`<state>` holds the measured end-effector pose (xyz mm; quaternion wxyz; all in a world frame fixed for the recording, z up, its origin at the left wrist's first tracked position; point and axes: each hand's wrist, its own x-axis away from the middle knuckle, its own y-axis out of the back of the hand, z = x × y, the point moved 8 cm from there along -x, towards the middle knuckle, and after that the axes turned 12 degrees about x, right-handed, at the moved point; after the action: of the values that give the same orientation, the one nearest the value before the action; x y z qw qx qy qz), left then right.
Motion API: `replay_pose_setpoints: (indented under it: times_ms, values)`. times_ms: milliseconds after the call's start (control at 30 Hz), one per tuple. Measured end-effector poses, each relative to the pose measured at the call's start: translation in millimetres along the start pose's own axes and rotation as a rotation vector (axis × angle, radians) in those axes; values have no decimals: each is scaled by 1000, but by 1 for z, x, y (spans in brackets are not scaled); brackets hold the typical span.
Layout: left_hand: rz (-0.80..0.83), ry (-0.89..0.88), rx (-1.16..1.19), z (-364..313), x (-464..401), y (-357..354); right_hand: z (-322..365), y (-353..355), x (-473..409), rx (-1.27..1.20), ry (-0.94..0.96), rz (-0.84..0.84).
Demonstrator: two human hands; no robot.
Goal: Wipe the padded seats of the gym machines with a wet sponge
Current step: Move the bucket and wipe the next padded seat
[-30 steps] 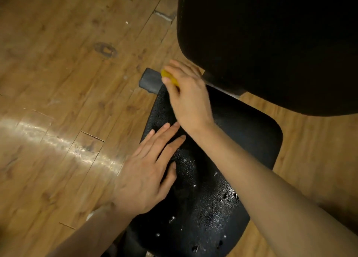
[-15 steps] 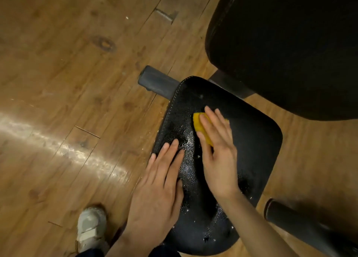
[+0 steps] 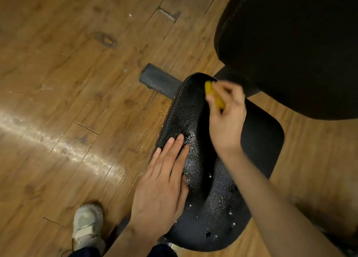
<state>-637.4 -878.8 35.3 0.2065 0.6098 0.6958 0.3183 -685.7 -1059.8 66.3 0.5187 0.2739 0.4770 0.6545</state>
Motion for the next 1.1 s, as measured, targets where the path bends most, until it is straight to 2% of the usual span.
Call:
replay_pose_setpoints:
  times_ms: [100,233,300,433,500,600,667,800,967,1100]
  values:
    - [-13,0,-2,0,0,0,7,-2,-1,-25,-12,-43]
    - [-19,-4,14,0,1,0,18,6,86,-69,139,113]
    - [-25,-8,18,0,2,1,17,3,63,-53,175,98]
    - [-20,-5,7,0,1,0,22,-8,-13,-34,56,-47]
    - [-11,-10,4,1,1,0,24,-7,10,-74,45,-26]
    - [-17,-17,44,0,3,4,29,5,75,-92,163,90]
    - [-35,-16,69,0,5,6,30,2,58,-19,225,76]
    - [-51,-16,56,2,6,3,35,-8,-11,20,123,-28]
    - [-57,-3,62,3,7,2,7,21,59,-38,29,-25]
    - [-54,-14,52,3,5,1,5,0,-10,-68,-141,-121]
